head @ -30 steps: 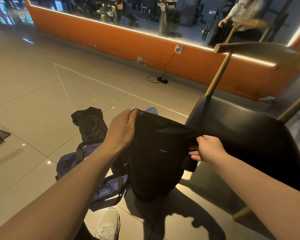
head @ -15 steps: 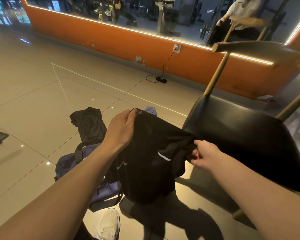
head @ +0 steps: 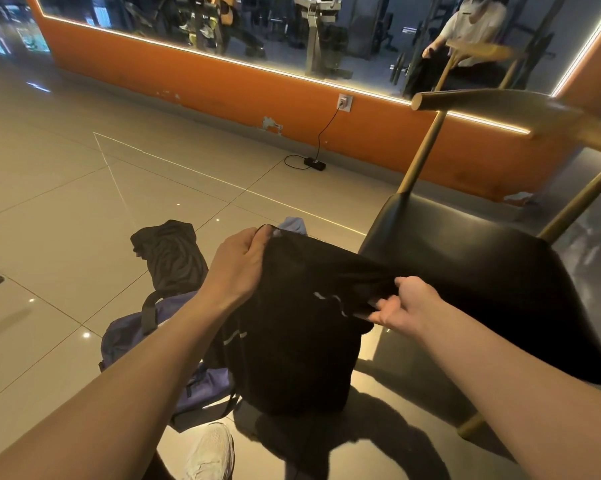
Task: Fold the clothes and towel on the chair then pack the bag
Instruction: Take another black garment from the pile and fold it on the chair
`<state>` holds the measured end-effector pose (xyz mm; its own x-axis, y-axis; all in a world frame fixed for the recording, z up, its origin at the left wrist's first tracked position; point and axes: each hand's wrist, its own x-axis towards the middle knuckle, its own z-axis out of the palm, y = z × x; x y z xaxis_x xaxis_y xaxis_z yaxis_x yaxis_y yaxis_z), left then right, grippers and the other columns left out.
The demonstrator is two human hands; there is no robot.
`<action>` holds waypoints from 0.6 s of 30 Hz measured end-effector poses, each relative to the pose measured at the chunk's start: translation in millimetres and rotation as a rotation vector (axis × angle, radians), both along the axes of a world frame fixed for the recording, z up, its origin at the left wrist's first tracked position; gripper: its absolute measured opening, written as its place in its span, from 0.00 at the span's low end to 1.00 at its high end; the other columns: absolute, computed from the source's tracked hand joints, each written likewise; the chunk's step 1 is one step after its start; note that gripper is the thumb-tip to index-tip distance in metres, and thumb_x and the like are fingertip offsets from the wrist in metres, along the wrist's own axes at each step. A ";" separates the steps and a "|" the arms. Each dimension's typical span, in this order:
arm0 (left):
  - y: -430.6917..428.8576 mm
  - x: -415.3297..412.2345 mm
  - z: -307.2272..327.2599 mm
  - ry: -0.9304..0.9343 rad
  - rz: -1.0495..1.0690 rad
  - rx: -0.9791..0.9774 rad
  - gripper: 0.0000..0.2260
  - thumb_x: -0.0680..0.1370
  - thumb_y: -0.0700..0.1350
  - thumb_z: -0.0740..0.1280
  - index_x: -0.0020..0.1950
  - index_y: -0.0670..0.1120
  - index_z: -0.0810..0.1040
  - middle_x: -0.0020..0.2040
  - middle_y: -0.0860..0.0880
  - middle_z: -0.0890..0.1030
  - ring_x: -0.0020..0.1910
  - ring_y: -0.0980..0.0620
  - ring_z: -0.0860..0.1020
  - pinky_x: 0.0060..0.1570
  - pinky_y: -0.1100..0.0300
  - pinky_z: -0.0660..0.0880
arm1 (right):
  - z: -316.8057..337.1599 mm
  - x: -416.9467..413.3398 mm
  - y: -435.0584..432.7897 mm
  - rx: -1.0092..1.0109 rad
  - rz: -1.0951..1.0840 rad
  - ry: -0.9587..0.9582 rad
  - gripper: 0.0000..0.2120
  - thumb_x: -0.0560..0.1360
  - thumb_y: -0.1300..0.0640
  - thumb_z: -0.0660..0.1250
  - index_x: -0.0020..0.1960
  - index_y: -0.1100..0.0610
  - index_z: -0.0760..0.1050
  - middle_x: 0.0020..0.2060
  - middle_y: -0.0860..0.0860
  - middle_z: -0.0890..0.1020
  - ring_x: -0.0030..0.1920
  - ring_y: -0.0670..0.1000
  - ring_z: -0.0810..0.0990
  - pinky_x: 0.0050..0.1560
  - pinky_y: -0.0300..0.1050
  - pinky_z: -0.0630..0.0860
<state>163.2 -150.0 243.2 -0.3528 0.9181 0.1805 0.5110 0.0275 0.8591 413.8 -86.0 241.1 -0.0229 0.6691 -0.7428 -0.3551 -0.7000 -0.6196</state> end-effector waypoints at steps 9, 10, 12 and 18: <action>3.9 -6.6 -1.7 0.038 0.097 0.068 0.20 0.87 0.53 0.56 0.36 0.53 0.71 0.34 0.54 0.75 0.37 0.55 0.73 0.41 0.58 0.68 | 24.7 -5.0 -14.8 0.214 0.397 -0.301 0.08 0.82 0.52 0.64 0.54 0.57 0.77 0.46 0.56 0.82 0.44 0.53 0.82 0.38 0.44 0.76; 4.5 -7.3 -2.9 0.042 0.102 0.063 0.19 0.87 0.54 0.56 0.37 0.53 0.73 0.36 0.53 0.76 0.38 0.55 0.74 0.41 0.58 0.69 | 28.4 -3.8 -15.5 0.278 0.492 -0.297 0.12 0.81 0.48 0.67 0.56 0.56 0.77 0.48 0.55 0.83 0.44 0.51 0.83 0.37 0.42 0.77; 5.3 -7.1 -4.6 0.060 0.102 0.046 0.20 0.86 0.55 0.56 0.42 0.48 0.80 0.40 0.50 0.81 0.42 0.51 0.78 0.46 0.54 0.72 | 29.3 1.9 -15.7 0.449 0.862 -0.525 0.27 0.72 0.41 0.75 0.66 0.52 0.74 0.58 0.51 0.81 0.50 0.48 0.82 0.44 0.37 0.77; 7.8 -9.8 -8.7 0.261 0.068 0.015 0.21 0.86 0.58 0.55 0.40 0.50 0.77 0.40 0.49 0.80 0.44 0.47 0.78 0.45 0.49 0.74 | 6.1 13.5 -25.7 0.675 1.499 -1.399 0.21 0.74 0.47 0.76 0.63 0.55 0.78 0.51 0.48 0.78 0.51 0.49 0.80 0.50 0.40 0.79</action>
<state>153.4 -142.2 234.5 -0.3531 0.8905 0.2869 0.7125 0.0572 0.6993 427.3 -111.7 247.2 -0.4386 0.7726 -0.4590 0.8928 0.4328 -0.1246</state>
